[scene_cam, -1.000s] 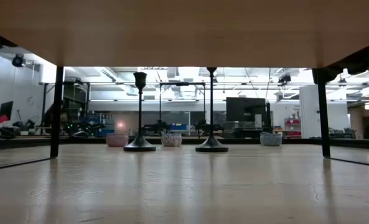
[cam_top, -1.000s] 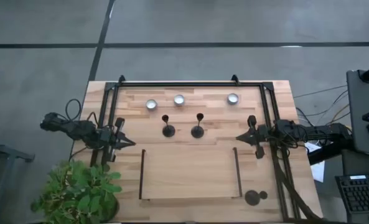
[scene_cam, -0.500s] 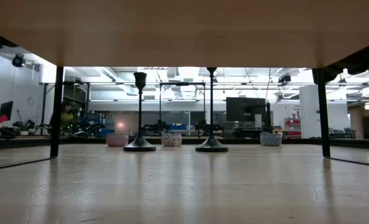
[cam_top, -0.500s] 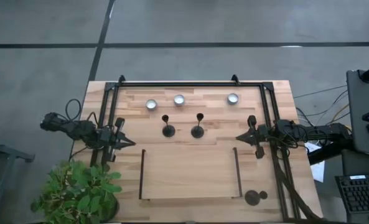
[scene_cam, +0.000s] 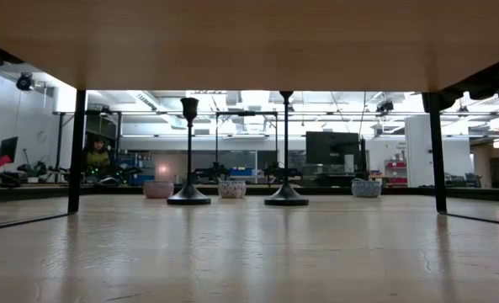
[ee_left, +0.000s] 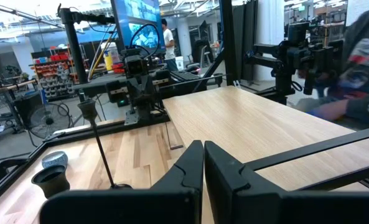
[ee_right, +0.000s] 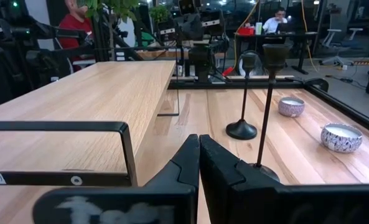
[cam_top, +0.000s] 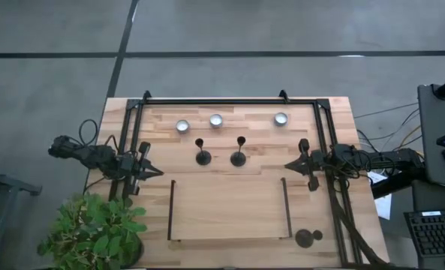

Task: Pick & Place candle stick holders
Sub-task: Put the bottom candle holder on the shelf

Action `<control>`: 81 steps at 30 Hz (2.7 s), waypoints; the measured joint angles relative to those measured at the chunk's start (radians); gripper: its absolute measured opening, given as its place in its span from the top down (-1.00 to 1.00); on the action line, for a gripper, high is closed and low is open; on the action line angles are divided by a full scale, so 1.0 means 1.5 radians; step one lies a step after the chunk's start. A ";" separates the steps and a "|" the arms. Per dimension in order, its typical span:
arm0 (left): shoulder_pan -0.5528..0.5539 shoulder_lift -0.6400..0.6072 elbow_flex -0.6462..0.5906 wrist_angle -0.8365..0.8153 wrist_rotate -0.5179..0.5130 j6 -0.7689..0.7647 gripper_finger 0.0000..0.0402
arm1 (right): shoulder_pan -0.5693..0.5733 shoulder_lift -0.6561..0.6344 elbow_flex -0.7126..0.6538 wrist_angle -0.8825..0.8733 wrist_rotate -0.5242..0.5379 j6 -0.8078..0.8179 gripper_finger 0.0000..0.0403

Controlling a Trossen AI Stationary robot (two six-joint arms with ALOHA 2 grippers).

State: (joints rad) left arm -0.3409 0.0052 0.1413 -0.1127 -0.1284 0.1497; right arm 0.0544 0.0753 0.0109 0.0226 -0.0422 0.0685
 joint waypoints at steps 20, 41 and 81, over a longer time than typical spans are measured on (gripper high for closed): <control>0.000 0.000 0.000 0.000 0.000 0.000 0.94 | 0.012 0.004 0.008 0.265 -0.240 0.427 0.96; 0.000 0.000 0.000 0.000 0.000 0.000 0.94 | 0.372 0.388 0.443 -0.221 0.065 0.523 0.96; 0.000 0.000 0.000 0.000 0.000 0.000 0.94 | 0.617 0.974 0.991 -0.888 -0.008 0.999 -0.31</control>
State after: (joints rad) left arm -0.3410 0.0051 0.1413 -0.1131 -0.1287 0.1497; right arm 0.9798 1.5360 1.4967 -1.3087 -0.0542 1.5673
